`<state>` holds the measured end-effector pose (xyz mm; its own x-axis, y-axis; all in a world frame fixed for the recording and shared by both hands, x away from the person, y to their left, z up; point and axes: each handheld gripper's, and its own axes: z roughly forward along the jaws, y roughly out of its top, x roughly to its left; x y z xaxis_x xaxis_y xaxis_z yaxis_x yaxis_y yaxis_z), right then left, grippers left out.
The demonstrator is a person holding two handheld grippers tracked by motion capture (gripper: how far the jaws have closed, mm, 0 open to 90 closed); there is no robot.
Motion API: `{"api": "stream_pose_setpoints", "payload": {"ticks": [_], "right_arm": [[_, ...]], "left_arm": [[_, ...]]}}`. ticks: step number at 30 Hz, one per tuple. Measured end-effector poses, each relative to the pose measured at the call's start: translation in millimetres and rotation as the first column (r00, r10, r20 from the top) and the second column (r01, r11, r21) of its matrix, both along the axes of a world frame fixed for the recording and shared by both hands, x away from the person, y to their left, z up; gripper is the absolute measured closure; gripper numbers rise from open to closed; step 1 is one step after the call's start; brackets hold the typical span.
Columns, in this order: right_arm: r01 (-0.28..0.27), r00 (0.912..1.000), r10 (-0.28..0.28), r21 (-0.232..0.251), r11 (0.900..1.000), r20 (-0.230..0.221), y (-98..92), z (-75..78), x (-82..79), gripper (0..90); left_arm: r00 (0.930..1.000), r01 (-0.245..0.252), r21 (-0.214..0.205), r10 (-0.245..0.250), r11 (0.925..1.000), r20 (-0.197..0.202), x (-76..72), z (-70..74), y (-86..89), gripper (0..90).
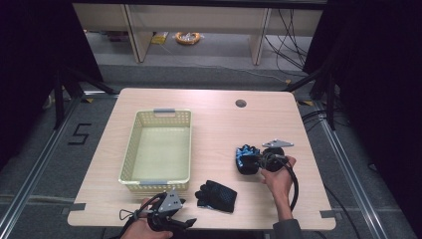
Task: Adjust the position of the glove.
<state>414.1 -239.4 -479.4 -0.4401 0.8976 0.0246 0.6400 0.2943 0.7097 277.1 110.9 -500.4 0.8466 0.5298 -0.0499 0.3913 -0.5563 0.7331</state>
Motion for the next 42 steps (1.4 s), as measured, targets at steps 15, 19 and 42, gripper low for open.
{"api": "stream_pose_setpoints", "payload": {"ticks": [15, 19, 42], "right_arm": [[-0.241, 0.9671, 0.231, 0.098, 0.9655, 0.107, 1.2, 30.8, -23.1, 88.3], [-0.315, 0.9480, 0.305, 0.130, 0.9402, 0.090, 6.6, 31.0, -34.4, 88.3], [-0.657, 0.7526, 0.654, 0.142, 0.7400, 0.077, 51.5, 12.6, -55.4, 88.2]], "left_arm": [[0.9998, -0.016, -0.017, 0.016, 0.9997, -0.013, 1.5, 1.5, 2.4, 28.3], [0.9991, -0.036, -0.030, 0.035, 0.9989, -0.022, 2.2, 0.0, 2.0, 27.9], [0.9993, -0.033, -0.035, 0.034, 0.9988, 0.018, 14.8, 8.2, -4.4, 28.1]]}}
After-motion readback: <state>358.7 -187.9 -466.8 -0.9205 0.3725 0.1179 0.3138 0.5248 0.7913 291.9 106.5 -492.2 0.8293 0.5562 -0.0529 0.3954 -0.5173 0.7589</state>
